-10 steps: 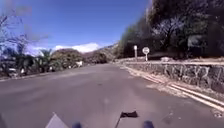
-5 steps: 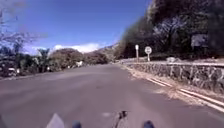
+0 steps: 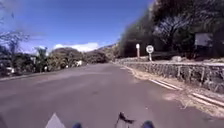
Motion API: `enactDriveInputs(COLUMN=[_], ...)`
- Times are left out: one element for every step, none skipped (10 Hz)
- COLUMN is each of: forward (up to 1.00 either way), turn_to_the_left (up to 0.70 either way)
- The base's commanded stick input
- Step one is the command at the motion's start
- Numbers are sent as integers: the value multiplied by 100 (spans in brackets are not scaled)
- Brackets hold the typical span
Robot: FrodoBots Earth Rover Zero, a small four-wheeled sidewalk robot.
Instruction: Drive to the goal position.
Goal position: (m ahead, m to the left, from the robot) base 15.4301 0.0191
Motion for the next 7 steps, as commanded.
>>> enactDriveInputs(forward=[85, 85, 85, 85, 85, 85, 85], turn_to_the_left=[0, 0, 0, 0, 0, 0, 0])
